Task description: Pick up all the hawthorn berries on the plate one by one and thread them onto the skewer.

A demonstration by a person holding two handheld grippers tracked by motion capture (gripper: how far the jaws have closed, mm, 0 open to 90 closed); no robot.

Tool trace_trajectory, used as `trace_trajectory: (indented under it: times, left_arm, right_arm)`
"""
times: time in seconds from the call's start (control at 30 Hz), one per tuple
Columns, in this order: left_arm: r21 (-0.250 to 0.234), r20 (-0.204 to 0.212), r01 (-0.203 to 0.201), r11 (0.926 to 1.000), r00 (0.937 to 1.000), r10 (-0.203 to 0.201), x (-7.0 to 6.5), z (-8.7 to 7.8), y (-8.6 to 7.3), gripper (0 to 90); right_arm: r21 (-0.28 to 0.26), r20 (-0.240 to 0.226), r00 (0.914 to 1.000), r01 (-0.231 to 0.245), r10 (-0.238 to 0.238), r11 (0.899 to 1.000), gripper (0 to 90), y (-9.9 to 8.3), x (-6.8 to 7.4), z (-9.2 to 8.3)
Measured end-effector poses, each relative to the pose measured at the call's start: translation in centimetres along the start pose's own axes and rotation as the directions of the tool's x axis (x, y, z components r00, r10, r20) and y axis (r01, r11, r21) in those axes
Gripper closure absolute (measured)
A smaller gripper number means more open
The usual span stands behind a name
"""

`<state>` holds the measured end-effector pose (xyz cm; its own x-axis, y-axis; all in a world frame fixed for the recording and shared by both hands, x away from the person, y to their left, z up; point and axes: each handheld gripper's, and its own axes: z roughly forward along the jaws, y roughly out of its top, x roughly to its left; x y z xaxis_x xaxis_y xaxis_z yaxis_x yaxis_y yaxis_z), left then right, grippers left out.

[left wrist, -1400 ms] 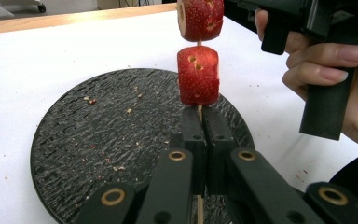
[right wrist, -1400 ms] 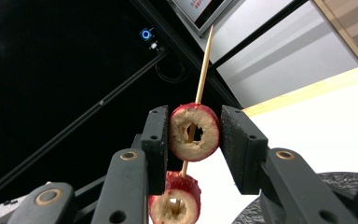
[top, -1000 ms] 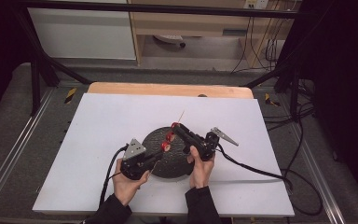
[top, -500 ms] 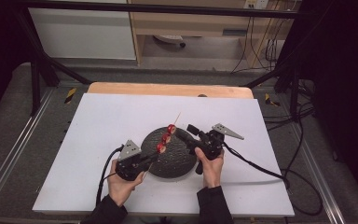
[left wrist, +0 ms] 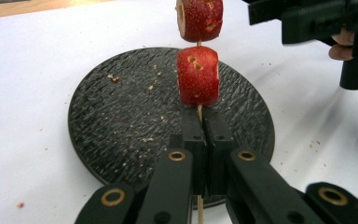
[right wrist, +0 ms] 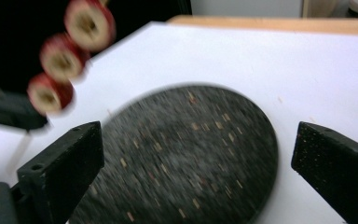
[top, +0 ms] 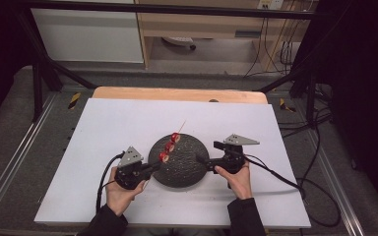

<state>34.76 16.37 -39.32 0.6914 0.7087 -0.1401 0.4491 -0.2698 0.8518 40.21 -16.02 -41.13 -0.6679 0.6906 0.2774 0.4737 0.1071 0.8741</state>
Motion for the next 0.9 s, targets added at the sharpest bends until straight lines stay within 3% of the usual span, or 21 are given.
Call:
trace_trajectory:
  times: [0.27,0.37,0.67,0.9]
  left_arm:
    - [0.049,-0.007,-0.029,0.9983,0.9995,0.030,0.7,-0.6,0.8,88.9]
    - [0.067,-0.006,-0.035,0.9971,0.9993,0.036,1.0,-0.6,1.1,88.9]
    - [0.143,-0.023,-0.046,0.9886,0.9985,0.050,1.8,0.2,1.8,88.8]
    - [0.205,-0.024,-0.048,0.9776,0.9982,0.054,2.1,1.3,2.1,88.8]
  right_arm:
    - [0.126,0.034,0.9971,0.064,-0.069,0.990,0.5,-2.2,-1.8,-2.0]
    - [0.160,0.036,0.9969,0.064,-0.070,0.985,0.5,-3.1,-2.6,-2.9]
    - [0.212,0.056,0.9931,0.089,-0.103,0.973,0.5,-5.2,-3.8,-5.1]
    - [0.239,0.071,0.9916,0.088,-0.108,0.967,0.5,-6.1,-4.2,-6.0]
